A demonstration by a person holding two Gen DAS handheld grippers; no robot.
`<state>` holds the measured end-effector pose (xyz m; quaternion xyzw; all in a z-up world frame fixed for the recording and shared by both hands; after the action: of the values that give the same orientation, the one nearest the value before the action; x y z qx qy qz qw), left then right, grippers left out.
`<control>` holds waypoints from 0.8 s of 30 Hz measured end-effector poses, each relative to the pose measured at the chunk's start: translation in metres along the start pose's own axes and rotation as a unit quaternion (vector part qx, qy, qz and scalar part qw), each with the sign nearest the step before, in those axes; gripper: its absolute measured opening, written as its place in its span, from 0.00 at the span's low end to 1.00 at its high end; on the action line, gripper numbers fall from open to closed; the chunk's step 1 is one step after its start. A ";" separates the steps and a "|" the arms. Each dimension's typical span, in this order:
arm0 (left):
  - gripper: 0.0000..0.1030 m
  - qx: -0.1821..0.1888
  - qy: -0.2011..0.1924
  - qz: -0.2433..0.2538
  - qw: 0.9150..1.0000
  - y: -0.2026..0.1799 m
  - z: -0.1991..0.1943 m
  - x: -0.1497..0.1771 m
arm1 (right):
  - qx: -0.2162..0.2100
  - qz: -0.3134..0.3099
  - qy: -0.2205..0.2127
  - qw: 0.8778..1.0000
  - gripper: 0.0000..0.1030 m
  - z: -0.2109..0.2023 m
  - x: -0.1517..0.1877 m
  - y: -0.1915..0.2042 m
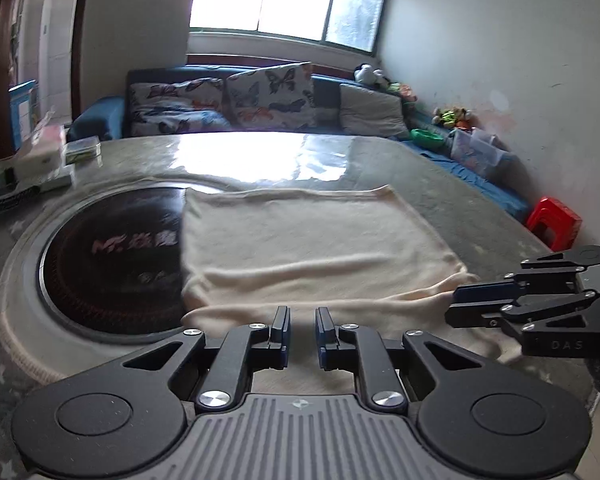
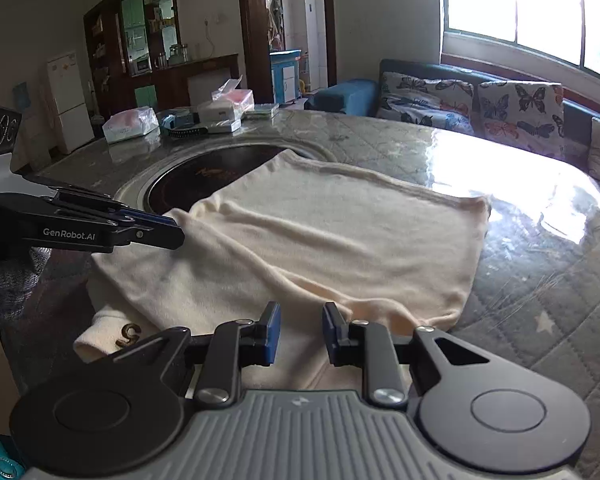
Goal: Fold clothes
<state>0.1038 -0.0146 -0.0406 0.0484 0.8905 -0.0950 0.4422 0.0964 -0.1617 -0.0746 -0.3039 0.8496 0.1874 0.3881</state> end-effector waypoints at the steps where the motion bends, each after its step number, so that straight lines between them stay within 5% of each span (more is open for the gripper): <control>1: 0.15 0.004 0.001 0.003 1.000 -0.004 0.004 -0.001 | 0.005 -0.003 0.001 1.000 0.22 -0.001 0.000 -0.002; 10: 0.15 0.022 0.023 0.031 0.999 -0.016 0.021 0.008 | 0.031 0.029 0.007 0.999 0.22 -0.010 0.008 -0.024; 24: 0.15 0.020 0.014 0.057 0.998 -0.002 -0.021 0.020 | 0.066 0.054 0.032 0.996 0.18 -0.027 0.030 -0.042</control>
<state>0.0751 -0.0124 -0.0438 0.1096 0.8903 -0.0867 0.4335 0.0940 -0.2196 -0.0845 -0.2375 0.8872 0.1422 0.3692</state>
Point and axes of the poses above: each gripper's, at about its wrist camera, not at the fingertips, and z roughly the way its jaws point, y to its left, x to its underside, the point moved 9 cm from there along z, roughly the way its jaws point, and after that the axes turned 3 degrees about -x, right-handed, at the moved point
